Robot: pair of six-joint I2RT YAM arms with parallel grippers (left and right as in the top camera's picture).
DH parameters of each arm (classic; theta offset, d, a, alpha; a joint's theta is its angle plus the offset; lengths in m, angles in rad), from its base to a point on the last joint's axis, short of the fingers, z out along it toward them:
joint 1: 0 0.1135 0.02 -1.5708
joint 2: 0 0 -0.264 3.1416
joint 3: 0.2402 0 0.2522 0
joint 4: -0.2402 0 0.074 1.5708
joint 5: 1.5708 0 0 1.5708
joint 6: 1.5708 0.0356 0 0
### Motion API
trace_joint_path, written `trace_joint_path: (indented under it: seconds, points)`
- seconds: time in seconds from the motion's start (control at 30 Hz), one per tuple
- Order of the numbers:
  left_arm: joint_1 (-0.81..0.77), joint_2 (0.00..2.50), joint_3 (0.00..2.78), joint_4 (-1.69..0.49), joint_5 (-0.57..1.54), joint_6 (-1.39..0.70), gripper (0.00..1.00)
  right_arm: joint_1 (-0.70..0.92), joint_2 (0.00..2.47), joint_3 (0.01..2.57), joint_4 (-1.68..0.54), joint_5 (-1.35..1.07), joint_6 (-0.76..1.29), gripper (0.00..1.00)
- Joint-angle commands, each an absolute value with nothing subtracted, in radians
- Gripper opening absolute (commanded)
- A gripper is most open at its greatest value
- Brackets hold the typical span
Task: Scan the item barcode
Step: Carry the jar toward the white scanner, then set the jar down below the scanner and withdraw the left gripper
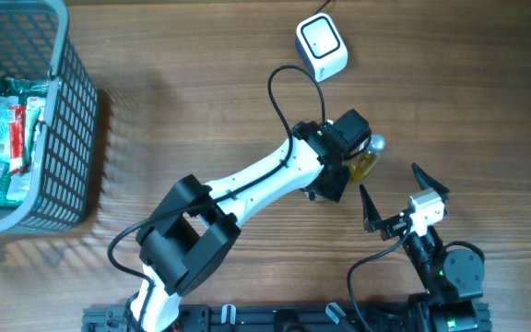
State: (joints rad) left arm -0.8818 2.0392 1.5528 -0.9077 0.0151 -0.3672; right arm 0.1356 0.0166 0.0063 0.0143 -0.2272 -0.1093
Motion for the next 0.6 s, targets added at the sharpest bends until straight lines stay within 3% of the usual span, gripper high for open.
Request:
trace_joint_path:
  seconds: [0.0, 0.3, 0.4, 0.5, 0.57]
  points:
    - [-0.879, 2.052, 1.551, -0.908, -0.058, -0.389, 0.66, 0.135, 0.019, 0.005, 0.017, -0.229, -0.105, 1.00]
    - [-0.877, 2.052, 1.551, -0.889, -0.107, -0.402, 0.66, 0.135, 0.019, 0.005, 0.017, -0.229, -0.105, 1.00]
    - [-0.872, 2.052, 1.551, -0.888, -0.106, -0.402, 0.80, 0.135, 0.019, 0.005, 0.017, -0.229, -0.105, 1.00]
    - [-0.872, 2.051, 1.551, -0.895, -0.106, -0.402, 1.00, 0.135, 0.019, 0.005, 0.017, -0.229, -0.105, 1.00]
    - [-0.870, 2.049, 1.552, -0.899, -0.106, -0.402, 1.00, 0.135, 0.019, 0.005, 0.017, -0.229, -0.105, 1.00]
